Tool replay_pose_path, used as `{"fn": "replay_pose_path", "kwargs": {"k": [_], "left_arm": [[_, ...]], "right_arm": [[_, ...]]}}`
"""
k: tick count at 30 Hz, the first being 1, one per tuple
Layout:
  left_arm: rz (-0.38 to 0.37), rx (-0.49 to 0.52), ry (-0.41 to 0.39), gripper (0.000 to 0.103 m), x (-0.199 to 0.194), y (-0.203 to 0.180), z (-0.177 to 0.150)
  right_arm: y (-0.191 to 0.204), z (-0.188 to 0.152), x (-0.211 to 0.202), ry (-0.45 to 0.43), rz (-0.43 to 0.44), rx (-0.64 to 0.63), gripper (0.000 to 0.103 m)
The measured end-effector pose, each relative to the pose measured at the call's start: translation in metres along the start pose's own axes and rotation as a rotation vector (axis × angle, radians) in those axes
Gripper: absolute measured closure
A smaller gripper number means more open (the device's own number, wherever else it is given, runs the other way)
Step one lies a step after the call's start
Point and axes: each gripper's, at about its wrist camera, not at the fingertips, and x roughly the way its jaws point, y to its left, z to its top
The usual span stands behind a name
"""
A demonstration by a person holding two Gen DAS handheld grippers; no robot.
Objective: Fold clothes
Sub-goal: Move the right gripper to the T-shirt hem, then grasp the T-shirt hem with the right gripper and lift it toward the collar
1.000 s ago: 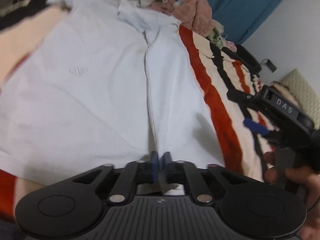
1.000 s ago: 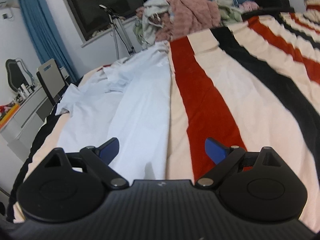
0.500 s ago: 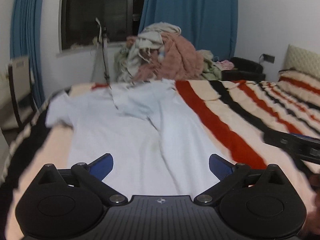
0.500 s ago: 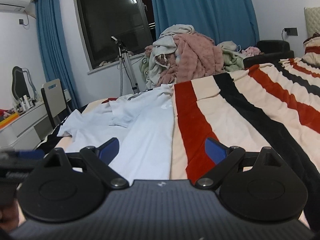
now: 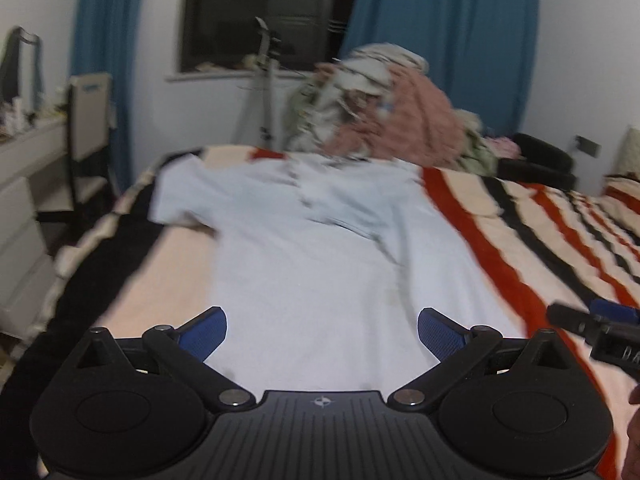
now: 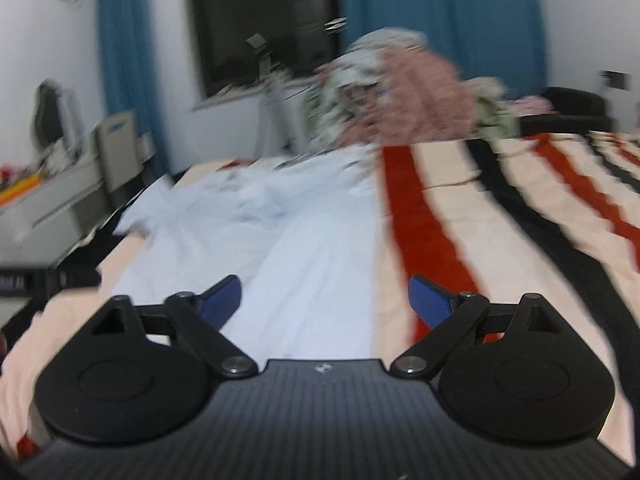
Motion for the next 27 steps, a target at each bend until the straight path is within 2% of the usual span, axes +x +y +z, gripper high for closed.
{"fn": "replay_pose_path", "kwargs": {"k": [1, 4, 8, 13, 15, 16, 18, 19, 22, 24, 26, 27], "left_arm": [[0.006, -0.02, -0.004, 0.0, -0.001, 0.009, 0.002], [0.002, -0.084, -0.001, 0.0, 0.001, 0.036, 0.006], [0.025, -0.117, -0.032, 0.0, 0.004, 0.062, 0.007], [0.007, -0.244, -0.027, 0.0, 0.017, 0.094, -0.003], [0.018, -0.277, -0.014, 0.0, 0.028, 0.105, -0.008], [0.023, -0.29, -0.007, 0.0, 0.035, 0.11, -0.01], [0.052, -0.322, 0.006, 0.0, 0.048, 0.12, -0.013], [0.065, -0.346, 0.005, 0.0, 0.052, 0.126, -0.014], [0.112, -0.408, -0.011, 0.0, 0.064, 0.141, -0.017], [0.14, -0.433, -0.01, 0.0, 0.071, 0.146, -0.018], [0.156, -0.449, -0.009, 0.0, 0.077, 0.149, -0.018], [0.163, -0.448, -0.013, 0.0, 0.078, 0.149, -0.018]], "right_arm": [[0.009, 0.002, 0.011, 0.029, 0.032, -0.033, 0.03], [0.039, 0.012, 0.052, 0.055, 0.111, -0.129, 0.03], [0.082, 0.025, 0.119, 0.095, 0.194, -0.201, 0.029], [0.156, 0.044, 0.216, 0.102, 0.329, -0.311, 0.029], [0.192, 0.047, 0.253, 0.089, 0.379, -0.398, 0.029], [0.211, 0.044, 0.268, 0.071, 0.367, -0.469, 0.029], [0.25, 0.034, 0.299, 0.032, 0.27, -0.622, 0.03], [0.266, 0.03, 0.316, 0.018, 0.217, -0.654, 0.03], [0.287, 0.041, 0.348, -0.027, 0.153, -0.615, 0.03], [0.297, 0.055, 0.362, -0.073, 0.137, -0.596, 0.041], [0.3, 0.069, 0.37, -0.095, 0.152, -0.575, 0.058], [0.301, 0.077, 0.376, -0.079, 0.145, -0.563, 0.064]]}}
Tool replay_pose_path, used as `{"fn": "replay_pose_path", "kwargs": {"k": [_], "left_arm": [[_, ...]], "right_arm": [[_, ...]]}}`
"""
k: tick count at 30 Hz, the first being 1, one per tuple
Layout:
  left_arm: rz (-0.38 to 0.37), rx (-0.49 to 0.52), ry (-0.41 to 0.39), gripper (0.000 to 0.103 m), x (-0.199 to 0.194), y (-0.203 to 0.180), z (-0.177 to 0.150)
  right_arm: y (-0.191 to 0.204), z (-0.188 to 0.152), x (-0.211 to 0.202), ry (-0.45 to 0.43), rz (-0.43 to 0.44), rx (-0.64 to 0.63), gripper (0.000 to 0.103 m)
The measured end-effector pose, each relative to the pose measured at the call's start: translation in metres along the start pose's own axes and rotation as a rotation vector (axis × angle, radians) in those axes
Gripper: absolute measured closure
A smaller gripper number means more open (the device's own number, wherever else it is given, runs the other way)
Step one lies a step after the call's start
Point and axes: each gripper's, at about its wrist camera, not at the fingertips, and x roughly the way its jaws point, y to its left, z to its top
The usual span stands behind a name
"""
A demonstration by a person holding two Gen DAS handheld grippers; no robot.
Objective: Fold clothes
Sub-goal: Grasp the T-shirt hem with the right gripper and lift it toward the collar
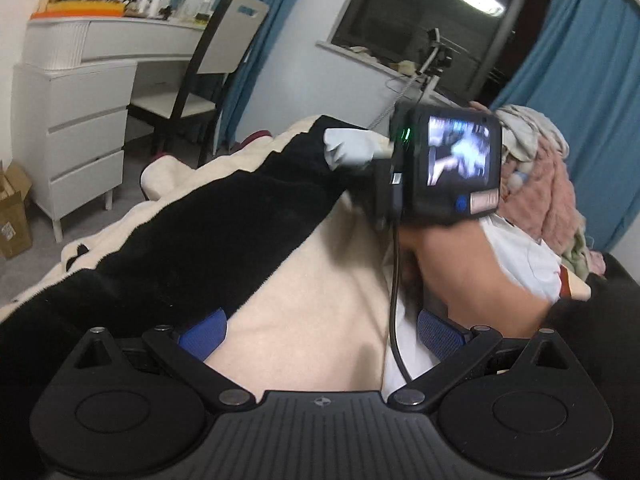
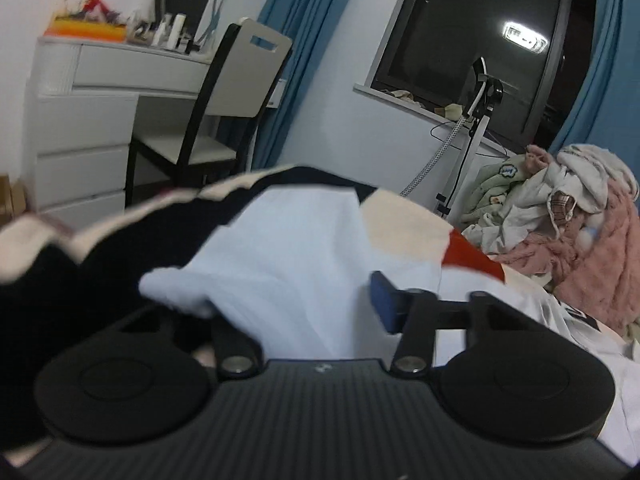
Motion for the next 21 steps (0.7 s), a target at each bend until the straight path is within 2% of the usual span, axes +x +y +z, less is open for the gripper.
{"fn": "replay_pose_path", "kwargs": {"k": [1, 2, 4, 8, 12, 15, 17, 19, 21], "left_arm": [[0.006, 0.001, -0.006, 0.0, 0.001, -0.001, 0.0], [0.011, 0.006, -0.006, 0.0, 0.002, -0.001, 0.0], [0.014, 0.014, -0.008, 0.0, 0.001, -0.003, -0.001], [-0.003, 0.018, -0.009, 0.0, 0.001, -0.008, -0.004], [-0.08, 0.035, -0.02, 0.0, -0.004, -0.02, -0.009], [-0.109, 0.057, -0.018, 0.0, -0.001, -0.028, -0.014], [-0.119, 0.079, -0.012, 0.0, 0.003, -0.033, -0.017], [-0.124, 0.106, -0.011, 0.0, 0.008, -0.038, -0.02], [-0.129, 0.12, -0.009, 0.0, 0.015, -0.044, -0.022]], "right_arm": [[-0.005, 0.006, 0.006, 0.016, -0.003, 0.013, 0.09], [-0.01, 0.012, 0.01, 0.027, -0.007, 0.027, 0.099], [-0.028, 0.024, 0.006, -0.005, -0.024, 0.076, 0.1], [-0.099, 0.037, -0.022, -0.108, -0.165, 0.216, 0.1], [-0.193, 0.009, -0.058, -0.149, -0.361, 0.429, 0.1], [-0.252, -0.036, -0.066, -0.084, -0.48, 0.547, 0.1], [-0.278, -0.067, -0.063, -0.022, -0.544, 0.555, 0.097], [-0.293, -0.099, -0.058, 0.053, -0.539, 0.568, 0.094], [-0.302, -0.124, -0.055, 0.13, -0.495, 0.581, 0.069]]}}
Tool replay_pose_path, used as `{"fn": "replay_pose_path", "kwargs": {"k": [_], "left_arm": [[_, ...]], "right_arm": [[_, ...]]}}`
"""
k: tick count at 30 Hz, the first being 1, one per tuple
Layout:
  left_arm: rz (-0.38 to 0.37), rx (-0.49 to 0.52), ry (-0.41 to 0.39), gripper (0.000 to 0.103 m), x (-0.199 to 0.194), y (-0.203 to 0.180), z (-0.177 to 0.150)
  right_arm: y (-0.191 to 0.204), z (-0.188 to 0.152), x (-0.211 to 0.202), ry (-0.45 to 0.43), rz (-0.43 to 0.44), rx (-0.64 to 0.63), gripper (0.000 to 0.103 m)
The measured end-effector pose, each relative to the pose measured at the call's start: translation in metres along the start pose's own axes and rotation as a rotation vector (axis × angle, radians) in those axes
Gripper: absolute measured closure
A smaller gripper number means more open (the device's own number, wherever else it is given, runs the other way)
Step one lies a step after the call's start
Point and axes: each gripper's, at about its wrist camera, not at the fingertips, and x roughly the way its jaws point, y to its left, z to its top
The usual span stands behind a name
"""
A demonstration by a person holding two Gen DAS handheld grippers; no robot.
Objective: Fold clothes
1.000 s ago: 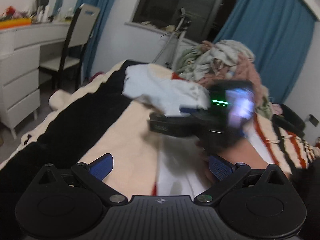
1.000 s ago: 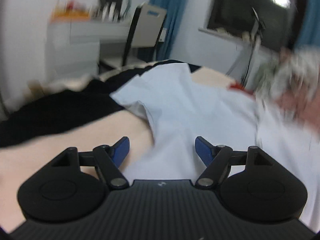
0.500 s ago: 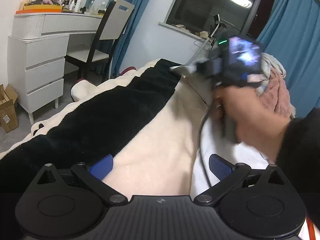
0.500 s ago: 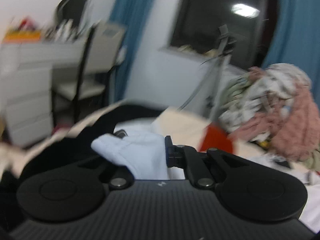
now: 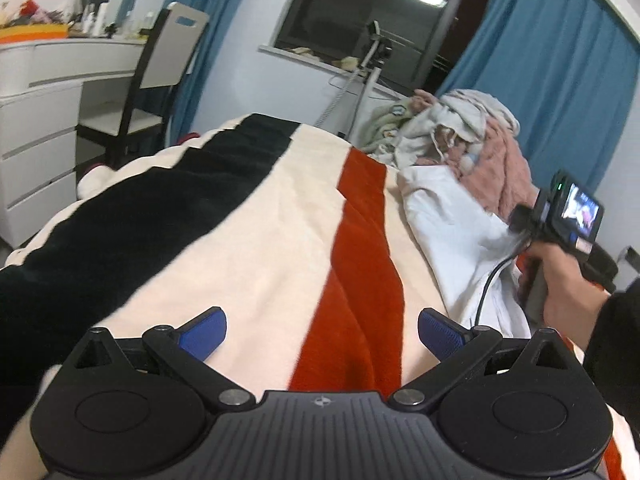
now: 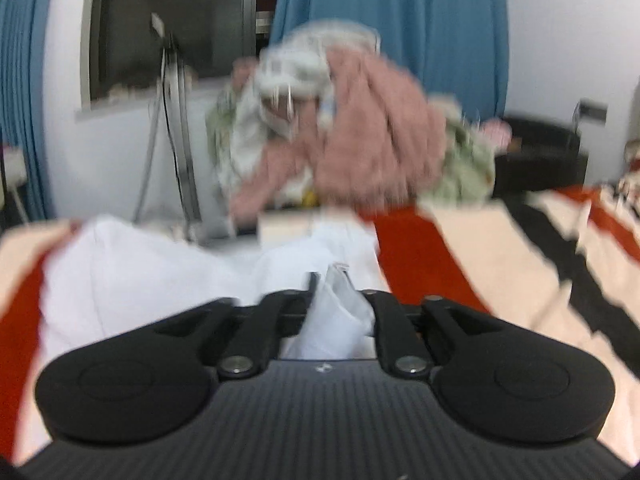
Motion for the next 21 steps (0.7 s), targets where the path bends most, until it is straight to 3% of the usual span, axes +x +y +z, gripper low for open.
{"fn": "replay_pose_path", "kwargs": {"k": [1, 2, 3, 9, 15, 21], "left_arm": [[-0.001, 0.004, 0.005, 0.0, 0.004, -0.002, 0.0], [-0.001, 0.012, 0.011, 0.0, 0.008, -0.004, -0.001], [-0.001, 0.027, 0.013, 0.0, 0.011, -0.006, -0.002], [0.015, 0.087, 0.027, 0.0, 0.023, -0.02, -0.007], [-0.001, 0.137, 0.001, 0.0, 0.007, -0.033, -0.008], [-0.058, 0.139, 0.006, 0.0, -0.027, -0.042, -0.013]], "right_arm": [[-0.003, -0.005, 0.0, 0.014, 0.017, -0.004, 0.031], [-0.005, -0.007, -0.007, -0.009, 0.027, -0.006, 0.008], [-0.007, -0.009, -0.014, -0.031, 0.038, -0.007, 0.005], [-0.012, -0.005, -0.09, -0.073, 0.172, -0.062, 0.007], [-0.033, -0.006, -0.217, -0.113, 0.297, -0.051, 0.007], [-0.071, -0.031, -0.343, -0.137, 0.343, -0.015, 0.007]]}}
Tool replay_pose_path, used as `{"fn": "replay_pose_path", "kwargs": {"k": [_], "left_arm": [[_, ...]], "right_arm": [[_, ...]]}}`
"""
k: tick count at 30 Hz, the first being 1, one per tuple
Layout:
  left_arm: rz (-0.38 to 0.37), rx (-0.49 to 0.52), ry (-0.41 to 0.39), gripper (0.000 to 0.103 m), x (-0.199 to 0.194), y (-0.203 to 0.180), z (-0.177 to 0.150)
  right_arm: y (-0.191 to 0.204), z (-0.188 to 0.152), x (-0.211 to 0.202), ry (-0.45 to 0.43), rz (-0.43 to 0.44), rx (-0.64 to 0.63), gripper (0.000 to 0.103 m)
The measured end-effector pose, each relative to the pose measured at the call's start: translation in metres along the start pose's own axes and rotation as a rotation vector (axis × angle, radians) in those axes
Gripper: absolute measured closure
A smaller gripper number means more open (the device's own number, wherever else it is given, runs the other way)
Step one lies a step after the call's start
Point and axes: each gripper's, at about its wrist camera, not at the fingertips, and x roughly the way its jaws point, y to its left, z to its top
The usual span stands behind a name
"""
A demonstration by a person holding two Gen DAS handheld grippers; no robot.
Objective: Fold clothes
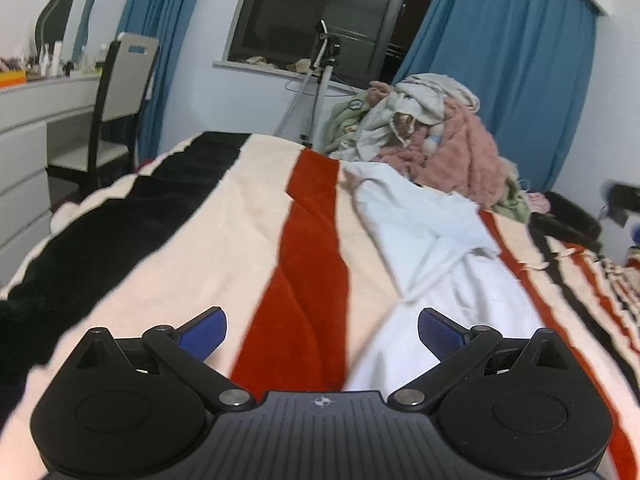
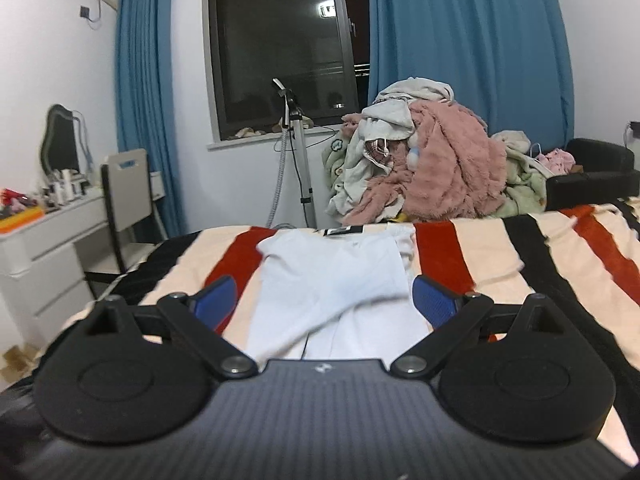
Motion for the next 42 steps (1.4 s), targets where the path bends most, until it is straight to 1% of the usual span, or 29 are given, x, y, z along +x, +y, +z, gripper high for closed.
{"fn": "replay_pose_path", "kwargs": {"k": [2, 4, 7, 9, 10, 13, 18, 20, 22, 24, 25, 26, 27, 28, 30, 31, 32, 33, 35, 36, 40, 41, 42], "left_arm": [[-0.012, -0.004, 0.022, 0.0, -0.01, -0.003, -0.003], [-0.028, -0.014, 0.04, 0.0, -0.023, -0.006, -0.007], [-0.032, -0.03, 0.062, 0.0, -0.041, -0.009, -0.012], [-0.026, -0.046, 0.071, 0.0, -0.051, -0.009, -0.014], [-0.016, -0.057, 0.076, 0.0, -0.056, -0.008, -0.015], [0.021, -0.113, 0.105, 0.0, -0.063, 0.002, -0.019], [0.115, -0.219, 0.173, 0.002, -0.067, 0.027, -0.026], [0.152, -0.249, 0.201, 0.005, -0.067, 0.035, -0.029], [0.159, -0.243, 0.218, 0.011, -0.065, 0.036, -0.031], [0.15, -0.228, 0.252, 0.022, -0.059, 0.034, -0.034], [0.159, -0.212, 0.264, 0.025, -0.057, 0.032, -0.035], [0.171, -0.194, 0.273, 0.03, -0.055, 0.03, -0.037], [0.184, -0.177, 0.283, 0.038, -0.054, 0.028, -0.038], [0.193, -0.162, 0.284, 0.043, -0.055, 0.026, -0.039], [0.202, -0.137, 0.277, 0.071, -0.058, 0.022, -0.039], [0.195, -0.126, 0.276, 0.08, -0.061, 0.02, -0.039], [0.184, -0.118, 0.279, 0.098, -0.062, 0.016, -0.038], [0.165, -0.108, 0.268, 0.101, -0.067, 0.012, -0.036], [0.121, -0.09, 0.234, 0.101, -0.081, 0.004, -0.032], [0.107, -0.061, 0.203, 0.101, -0.092, -0.005, -0.029], [0.037, 0.115, 0.088, 0.101, -0.138, -0.063, -0.027], [0.013, 0.155, 0.073, 0.101, -0.147, -0.079, -0.029], [-0.014, 0.174, 0.072, 0.101, -0.154, -0.095, -0.033]], "right_arm": [[-0.003, -0.007, -0.036, -0.014, 0.0, 0.008, 0.007], [-0.006, -0.02, -0.069, -0.026, -0.021, -0.001, 0.007], [-0.016, -0.045, -0.108, -0.023, -0.044, 0.02, 0.007], [-0.025, -0.061, -0.121, -0.004, -0.059, 0.048, 0.007], [-0.029, -0.068, -0.127, 0.006, -0.066, 0.061, 0.007], [-0.033, -0.072, -0.124, 0.053, -0.087, 0.067, 0.007], [-0.032, -0.071, -0.129, 0.03, -0.09, 0.078, 0.007], [-0.035, -0.073, -0.129, 0.039, -0.093, 0.083, 0.007], [-0.038, -0.074, -0.128, 0.054, -0.099, 0.093, 0.007], [-0.042, -0.074, -0.127, 0.063, -0.104, 0.107, 0.007], [-0.044, -0.074, -0.127, 0.063, -0.106, 0.113, 0.007], [-0.046, -0.074, -0.126, 0.065, -0.111, 0.118, 0.007], [-0.047, -0.075, -0.126, 0.068, -0.116, 0.123, 0.007], [-0.049, -0.075, -0.125, 0.072, -0.121, 0.13, 0.007], [-0.053, -0.075, -0.125, 0.079, -0.118, 0.152, 0.007], [-0.055, -0.074, -0.125, 0.081, -0.114, 0.163, 0.007], [-0.057, -0.074, -0.126, 0.082, -0.11, 0.174, 0.007], [-0.059, -0.073, -0.127, 0.079, -0.105, 0.179, 0.007], [-0.062, -0.073, -0.129, 0.071, -0.109, 0.181, 0.007], [-0.065, -0.072, -0.13, 0.071, -0.115, 0.184, 0.007], [-0.08, -0.069, -0.134, 0.069, -0.126, 0.228, 0.007], [-0.085, -0.069, -0.134, 0.072, -0.127, 0.25, 0.007], [-0.089, -0.068, -0.133, 0.075, -0.126, 0.269, 0.007]]}}
